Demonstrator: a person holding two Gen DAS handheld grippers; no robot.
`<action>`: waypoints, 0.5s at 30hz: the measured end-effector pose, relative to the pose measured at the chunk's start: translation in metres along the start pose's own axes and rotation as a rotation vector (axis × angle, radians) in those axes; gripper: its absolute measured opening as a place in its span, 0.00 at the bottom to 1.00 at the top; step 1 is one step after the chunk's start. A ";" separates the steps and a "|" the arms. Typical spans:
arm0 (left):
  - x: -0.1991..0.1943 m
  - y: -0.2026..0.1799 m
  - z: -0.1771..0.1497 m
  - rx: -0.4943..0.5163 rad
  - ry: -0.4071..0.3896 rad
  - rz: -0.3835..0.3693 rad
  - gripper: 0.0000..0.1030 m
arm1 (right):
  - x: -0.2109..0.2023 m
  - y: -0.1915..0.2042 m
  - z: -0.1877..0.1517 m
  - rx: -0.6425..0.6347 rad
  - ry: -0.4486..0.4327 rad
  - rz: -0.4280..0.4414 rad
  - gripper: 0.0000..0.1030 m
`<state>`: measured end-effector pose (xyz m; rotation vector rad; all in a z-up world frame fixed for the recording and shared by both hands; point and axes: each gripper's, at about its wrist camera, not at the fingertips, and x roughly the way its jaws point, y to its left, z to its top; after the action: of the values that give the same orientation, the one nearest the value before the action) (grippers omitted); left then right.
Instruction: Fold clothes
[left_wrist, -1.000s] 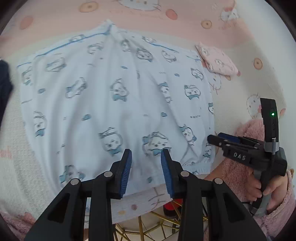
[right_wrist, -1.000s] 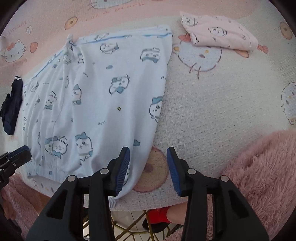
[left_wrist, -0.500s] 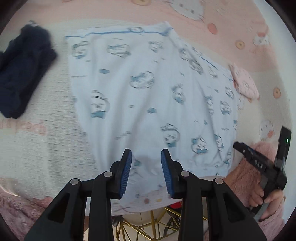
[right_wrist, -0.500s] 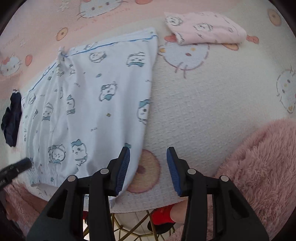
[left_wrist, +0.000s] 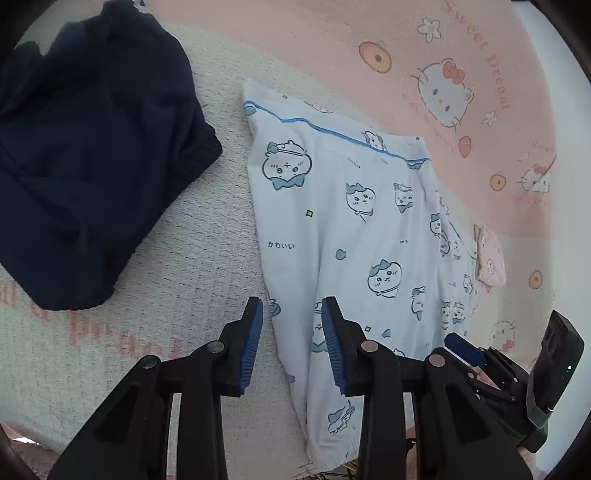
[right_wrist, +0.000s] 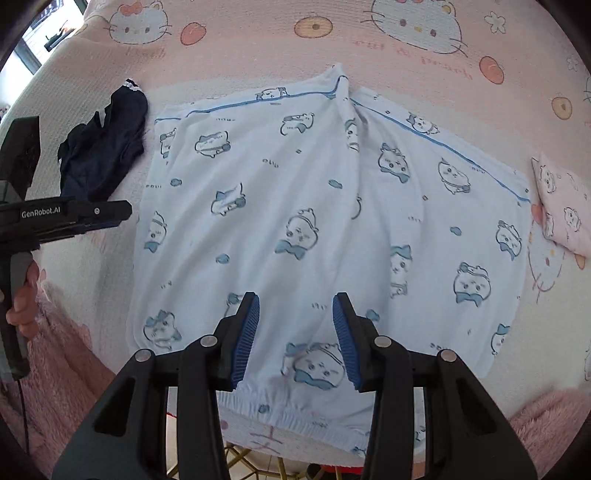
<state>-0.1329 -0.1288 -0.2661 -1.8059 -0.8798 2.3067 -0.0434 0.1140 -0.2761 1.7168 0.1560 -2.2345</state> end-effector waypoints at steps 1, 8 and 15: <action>0.002 0.001 0.001 0.000 0.004 -0.008 0.34 | -0.003 -0.003 -0.003 0.005 0.006 0.002 0.40; 0.014 0.002 0.000 0.015 -0.002 -0.023 0.27 | 0.018 -0.006 -0.001 -0.009 0.029 -0.027 0.40; -0.005 -0.017 0.000 0.166 -0.063 0.092 0.02 | 0.027 -0.010 -0.003 0.012 0.043 -0.044 0.40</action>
<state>-0.1357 -0.1166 -0.2541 -1.7490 -0.6032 2.4237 -0.0498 0.1197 -0.3038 1.7847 0.1927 -2.2353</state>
